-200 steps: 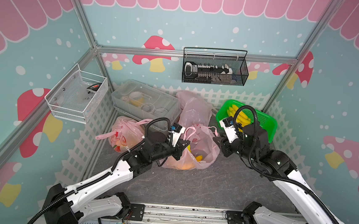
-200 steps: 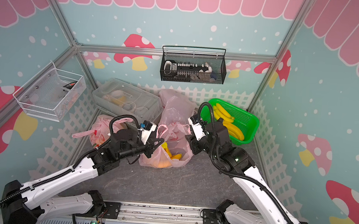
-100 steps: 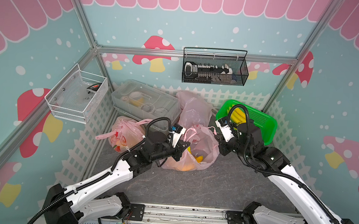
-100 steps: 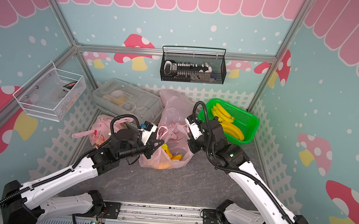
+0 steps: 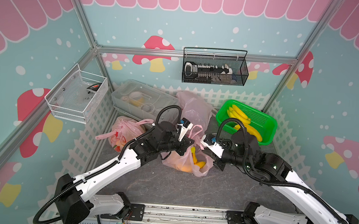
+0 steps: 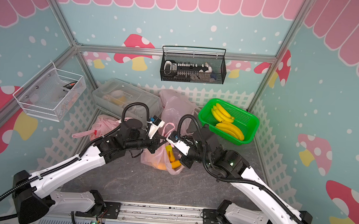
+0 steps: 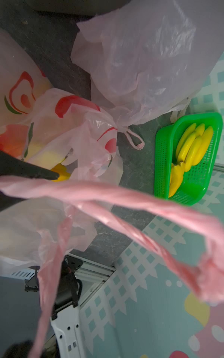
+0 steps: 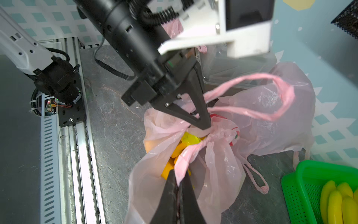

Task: Place the banana into a plastic bag & tie a knot
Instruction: Cross the plastic bag at the center of the board.

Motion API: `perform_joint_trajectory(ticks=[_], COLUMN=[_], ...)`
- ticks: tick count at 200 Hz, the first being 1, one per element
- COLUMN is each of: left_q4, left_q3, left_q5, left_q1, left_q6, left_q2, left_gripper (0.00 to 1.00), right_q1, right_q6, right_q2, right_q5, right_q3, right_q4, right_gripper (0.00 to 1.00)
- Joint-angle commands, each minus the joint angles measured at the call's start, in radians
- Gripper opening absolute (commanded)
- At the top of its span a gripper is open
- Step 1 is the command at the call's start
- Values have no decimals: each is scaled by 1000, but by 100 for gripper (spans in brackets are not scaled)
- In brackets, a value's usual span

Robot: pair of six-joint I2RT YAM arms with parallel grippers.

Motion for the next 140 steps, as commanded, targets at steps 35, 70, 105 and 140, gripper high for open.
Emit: perform_joint_trajectory(ticks=[35, 70, 105, 140], left_q4=[-77, -44, 62, 231], left_q3=[53, 6, -64, -159], left_q5=[127, 96, 58, 95], left_q1=[-102, -102, -96, -98], left_q6=[138, 154, 145, 151], left_q2=[52, 7, -41, -67], left_gripper=[0, 6, 18, 28], right_q1=[10, 11, 10, 10], right_q6=[-40, -31, -23, -13], right_q2=[38, 34, 36, 44], right_q5=[40, 47, 2, -17], right_q3=[18, -31, -44, -44], right_q4=[63, 85, 84, 86], right_gripper=[0, 0, 0, 0])
